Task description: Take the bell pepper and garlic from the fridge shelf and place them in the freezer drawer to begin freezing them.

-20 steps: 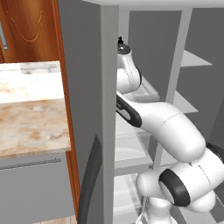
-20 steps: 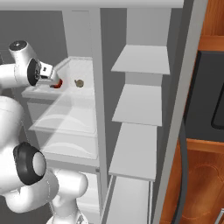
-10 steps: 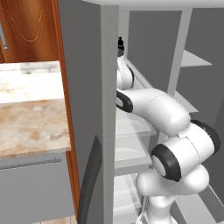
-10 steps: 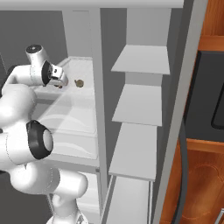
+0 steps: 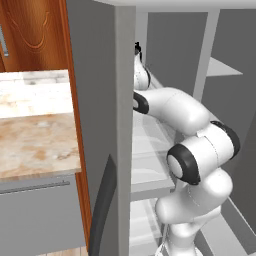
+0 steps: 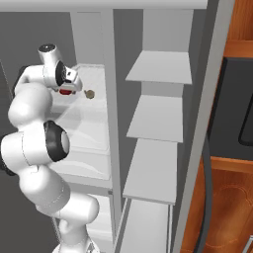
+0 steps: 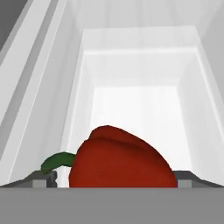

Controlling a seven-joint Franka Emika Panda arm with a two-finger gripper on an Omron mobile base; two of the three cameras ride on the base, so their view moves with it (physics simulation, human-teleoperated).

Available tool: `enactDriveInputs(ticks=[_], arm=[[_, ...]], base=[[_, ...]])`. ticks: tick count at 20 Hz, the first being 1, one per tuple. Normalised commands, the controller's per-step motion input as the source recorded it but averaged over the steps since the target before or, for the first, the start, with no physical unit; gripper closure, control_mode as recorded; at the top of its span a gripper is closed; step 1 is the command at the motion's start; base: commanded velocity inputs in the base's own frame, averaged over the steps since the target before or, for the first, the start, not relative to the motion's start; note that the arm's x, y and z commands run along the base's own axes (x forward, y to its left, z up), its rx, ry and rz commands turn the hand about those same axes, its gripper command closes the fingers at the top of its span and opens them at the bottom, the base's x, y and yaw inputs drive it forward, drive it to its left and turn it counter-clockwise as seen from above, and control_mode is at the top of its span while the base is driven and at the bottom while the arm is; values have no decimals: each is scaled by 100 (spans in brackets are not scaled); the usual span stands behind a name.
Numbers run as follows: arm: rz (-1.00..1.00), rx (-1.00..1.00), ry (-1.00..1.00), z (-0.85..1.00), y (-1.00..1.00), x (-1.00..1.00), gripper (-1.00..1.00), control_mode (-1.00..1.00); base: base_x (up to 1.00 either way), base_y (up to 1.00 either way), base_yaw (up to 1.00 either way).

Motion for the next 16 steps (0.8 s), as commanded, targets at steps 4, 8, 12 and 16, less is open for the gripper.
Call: enactDriveInputs(ticks=[4,8,12,16], arm=[[-2,0,0,0,-7,22,-100,-100],[0,-2,4,-39,0,8,-100,-100],[0,-3,3,-39,0,9,100,-100],[0,0,-3,-3,0,-1,100,-100]], base=[[0,0,0],[0,0,0],[0,0,0],[0,0,0]])
